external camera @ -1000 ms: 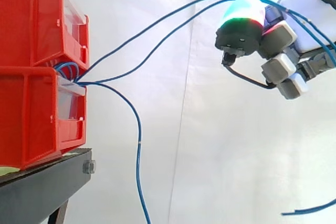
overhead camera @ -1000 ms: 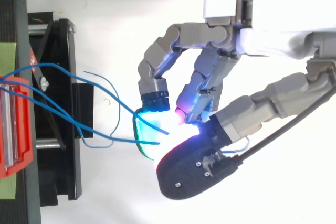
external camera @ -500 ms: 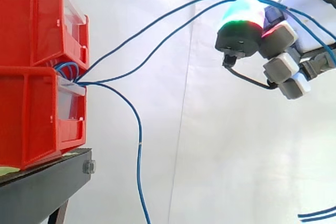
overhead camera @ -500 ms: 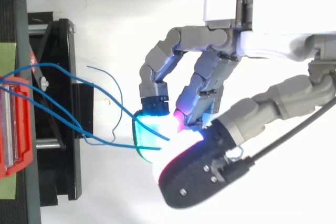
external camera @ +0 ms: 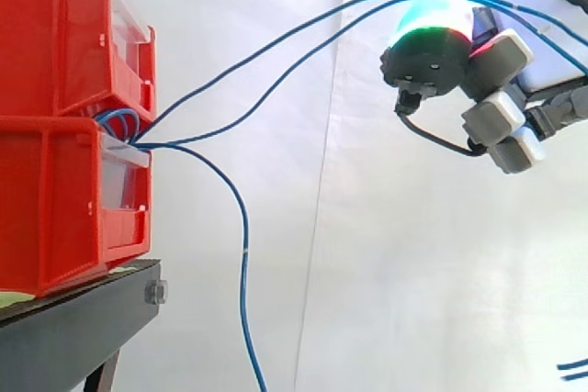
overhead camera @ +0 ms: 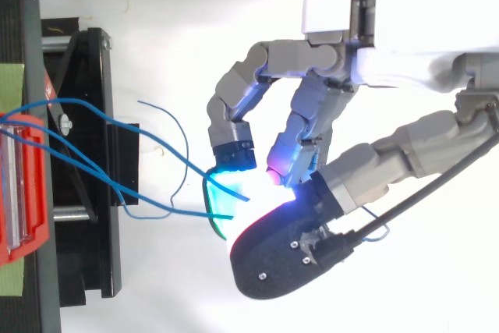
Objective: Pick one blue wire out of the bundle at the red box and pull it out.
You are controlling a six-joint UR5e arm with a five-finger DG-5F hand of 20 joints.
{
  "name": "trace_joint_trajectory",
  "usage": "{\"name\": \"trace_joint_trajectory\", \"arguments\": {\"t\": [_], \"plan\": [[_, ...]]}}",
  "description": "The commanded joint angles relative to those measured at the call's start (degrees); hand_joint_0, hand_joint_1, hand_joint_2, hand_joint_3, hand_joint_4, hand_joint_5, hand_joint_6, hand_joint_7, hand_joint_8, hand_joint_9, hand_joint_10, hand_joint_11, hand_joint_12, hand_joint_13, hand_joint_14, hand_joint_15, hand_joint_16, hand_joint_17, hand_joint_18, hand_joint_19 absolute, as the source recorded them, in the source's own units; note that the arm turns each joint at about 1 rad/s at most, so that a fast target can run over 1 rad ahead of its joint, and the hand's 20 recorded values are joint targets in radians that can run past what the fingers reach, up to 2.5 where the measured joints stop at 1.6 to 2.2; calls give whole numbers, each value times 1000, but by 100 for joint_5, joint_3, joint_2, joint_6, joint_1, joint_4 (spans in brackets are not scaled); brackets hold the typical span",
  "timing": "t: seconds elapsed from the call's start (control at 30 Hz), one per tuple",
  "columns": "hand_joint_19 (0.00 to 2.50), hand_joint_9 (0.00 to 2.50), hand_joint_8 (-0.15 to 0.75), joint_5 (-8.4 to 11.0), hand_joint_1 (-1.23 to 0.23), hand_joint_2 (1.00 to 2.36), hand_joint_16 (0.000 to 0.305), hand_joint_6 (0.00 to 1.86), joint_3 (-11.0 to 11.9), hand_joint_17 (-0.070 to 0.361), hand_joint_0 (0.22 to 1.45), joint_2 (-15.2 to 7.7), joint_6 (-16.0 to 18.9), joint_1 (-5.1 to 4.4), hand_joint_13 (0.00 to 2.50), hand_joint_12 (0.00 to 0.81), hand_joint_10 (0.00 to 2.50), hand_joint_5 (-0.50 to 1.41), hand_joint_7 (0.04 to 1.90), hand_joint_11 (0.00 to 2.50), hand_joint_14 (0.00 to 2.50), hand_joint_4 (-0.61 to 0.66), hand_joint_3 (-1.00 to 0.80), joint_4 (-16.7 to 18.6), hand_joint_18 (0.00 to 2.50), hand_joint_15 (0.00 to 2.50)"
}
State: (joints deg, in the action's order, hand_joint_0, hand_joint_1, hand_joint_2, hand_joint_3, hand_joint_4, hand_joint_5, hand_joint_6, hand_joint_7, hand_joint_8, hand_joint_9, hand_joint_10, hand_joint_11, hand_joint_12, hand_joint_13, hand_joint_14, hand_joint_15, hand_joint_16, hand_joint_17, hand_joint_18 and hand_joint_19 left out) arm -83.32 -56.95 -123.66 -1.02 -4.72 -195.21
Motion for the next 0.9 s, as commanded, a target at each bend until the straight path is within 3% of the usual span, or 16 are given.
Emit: {"name": "trace_joint_trajectory", "arguments": {"t": [0.0, 0.1, 0.17, 0.3, 0.43, 0.53, 0.63, 0.87], "plan": [[550, 1120, 373, 0, -820, 1015, 52, 922, 0, 117, 624, 0, 5, -3, 972, 440, 13, -124, 1052, 801, 19, 153, -293, 0, 966, 565], [532, 1105, 363, 0, -890, 1012, 52, 933, 0, 116, 663, 0, -4, -3, 969, 440, 13, -134, 1000, 811, 17, 105, -338, -9, 972, 564], [523, 1079, 352, 0, -927, 1002, 51, 932, 0, 116, 670, 0, -4, -3, 956, 438, 14, -145, 971, 817, 17, 135, -470, -18, 959, 563], [532, 1051, 348, -35, -917, 1000, 52, 930, 0, 117, 583, 0, -4, -3, 939, 436, 13, -153, 945, 813, 18, 179, -500, -53, 943, 571], [544, 1108, 384, -44, -729, 1000, 58, 918, 0, 130, 483, 0, -4, -3, 961, 462, 9, -134, 948, 792, 16, 198, -500, -53, 965, 569], [556, 1152, 390, -44, -579, 1000, 57, 906, 0, 129, 495, 0, -4, -3, 965, 458, 13, -122, 997, 798, 18, 194, -500, -53, 961, 565], [575, 1178, 377, -44, -523, 1000, 54, 898, 0, 122, 538, 0, -4, -3, 963, 447, 11, -115, 1038, 792, 17, 184, -500, -53, 938, 569], [567, 1181, 376, -44, -736, 1010, 52, 903, 0, 117, 590, 0, -4, -3, 975, 441, 14, -107, 1109, 803, 19, 182, -349, -53, 949, 566]]}}
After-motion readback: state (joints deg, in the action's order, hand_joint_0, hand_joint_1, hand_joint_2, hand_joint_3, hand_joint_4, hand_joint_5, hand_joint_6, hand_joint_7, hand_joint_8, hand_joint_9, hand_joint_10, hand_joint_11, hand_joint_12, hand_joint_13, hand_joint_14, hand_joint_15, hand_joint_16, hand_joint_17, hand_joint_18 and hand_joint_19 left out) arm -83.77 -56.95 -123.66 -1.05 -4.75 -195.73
